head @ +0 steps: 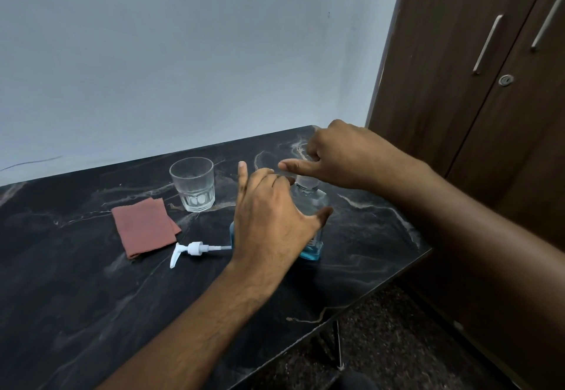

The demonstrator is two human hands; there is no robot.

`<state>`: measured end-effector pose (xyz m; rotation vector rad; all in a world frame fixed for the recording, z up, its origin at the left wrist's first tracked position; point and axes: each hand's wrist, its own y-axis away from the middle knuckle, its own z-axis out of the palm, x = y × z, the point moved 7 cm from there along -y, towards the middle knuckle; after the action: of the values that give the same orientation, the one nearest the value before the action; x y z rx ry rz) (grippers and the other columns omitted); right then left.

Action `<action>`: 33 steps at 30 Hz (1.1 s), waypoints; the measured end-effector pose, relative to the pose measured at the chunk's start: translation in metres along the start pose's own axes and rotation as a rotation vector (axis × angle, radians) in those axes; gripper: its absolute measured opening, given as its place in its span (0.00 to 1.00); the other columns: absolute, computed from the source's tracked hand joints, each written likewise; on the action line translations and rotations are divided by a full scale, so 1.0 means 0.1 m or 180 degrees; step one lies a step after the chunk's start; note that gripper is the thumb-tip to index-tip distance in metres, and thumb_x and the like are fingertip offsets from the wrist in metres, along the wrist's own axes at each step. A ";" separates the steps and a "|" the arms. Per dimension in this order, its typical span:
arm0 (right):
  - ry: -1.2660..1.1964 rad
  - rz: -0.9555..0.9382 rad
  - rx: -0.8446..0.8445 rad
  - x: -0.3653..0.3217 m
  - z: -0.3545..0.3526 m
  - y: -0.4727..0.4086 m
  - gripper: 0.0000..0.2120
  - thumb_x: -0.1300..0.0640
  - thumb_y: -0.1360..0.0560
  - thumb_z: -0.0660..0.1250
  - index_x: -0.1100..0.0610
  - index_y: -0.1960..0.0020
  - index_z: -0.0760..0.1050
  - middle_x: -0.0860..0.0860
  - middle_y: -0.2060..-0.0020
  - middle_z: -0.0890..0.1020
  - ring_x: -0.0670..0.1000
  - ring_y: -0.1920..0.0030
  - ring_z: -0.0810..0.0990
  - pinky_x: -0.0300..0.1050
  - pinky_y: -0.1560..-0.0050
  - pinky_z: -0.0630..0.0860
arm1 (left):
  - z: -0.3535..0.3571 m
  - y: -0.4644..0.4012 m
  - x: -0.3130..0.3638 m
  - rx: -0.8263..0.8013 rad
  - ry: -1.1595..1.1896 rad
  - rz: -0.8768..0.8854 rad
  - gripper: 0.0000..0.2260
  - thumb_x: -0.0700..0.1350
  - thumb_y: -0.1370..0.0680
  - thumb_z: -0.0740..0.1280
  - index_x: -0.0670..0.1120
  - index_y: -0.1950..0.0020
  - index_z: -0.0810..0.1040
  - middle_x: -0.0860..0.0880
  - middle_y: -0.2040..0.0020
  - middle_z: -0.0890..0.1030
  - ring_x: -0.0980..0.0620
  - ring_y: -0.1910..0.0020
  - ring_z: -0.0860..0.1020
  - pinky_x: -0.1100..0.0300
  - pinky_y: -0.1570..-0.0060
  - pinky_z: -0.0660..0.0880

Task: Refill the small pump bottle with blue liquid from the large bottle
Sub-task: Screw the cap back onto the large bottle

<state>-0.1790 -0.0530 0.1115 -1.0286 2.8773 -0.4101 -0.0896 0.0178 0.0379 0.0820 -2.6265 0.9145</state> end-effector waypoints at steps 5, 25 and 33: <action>-0.0222 0.0152 0.0160 0.12 -0.01 0.04 0.41 0.22 0.31 0.47 0.60 0.74 0.67 0.52 0.78 0.69 0.50 0.77 0.69 0.44 0.71 0.66 | 0.01 0.00 -0.02 -0.0008 -0.0032 -0.0026 0.40 0.77 0.33 0.64 0.46 0.38 0.82 0.49 0.40 0.84 0.52 0.32 0.75 0.48 0.18 0.47; -0.2735 0.0356 -0.0198 0.39 0.67 0.30 0.16 0.52 0.37 0.83 0.53 0.52 0.84 0.42 0.67 0.85 0.38 0.70 0.79 0.35 0.69 0.75 | -0.36 0.30 -0.58 -0.0084 0.1019 -0.0494 0.44 0.74 0.42 0.71 0.57 0.29 0.74 0.59 0.35 0.76 0.61 0.35 0.71 0.60 0.34 0.70; -0.3103 0.0301 -0.0238 0.49 0.72 -0.21 0.11 0.57 0.30 0.77 0.54 0.48 0.83 0.49 0.58 0.88 0.44 0.61 0.83 0.42 0.59 0.80 | -0.23 0.50 -0.95 -0.0491 0.1619 -0.0844 0.51 0.68 0.46 0.77 0.62 0.24 0.66 0.64 0.33 0.74 0.64 0.32 0.71 0.71 0.40 0.72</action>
<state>-0.1944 -0.1158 0.0498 -0.7767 2.0433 0.1817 -0.0020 0.0657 -0.0087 0.1346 -2.1386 0.5509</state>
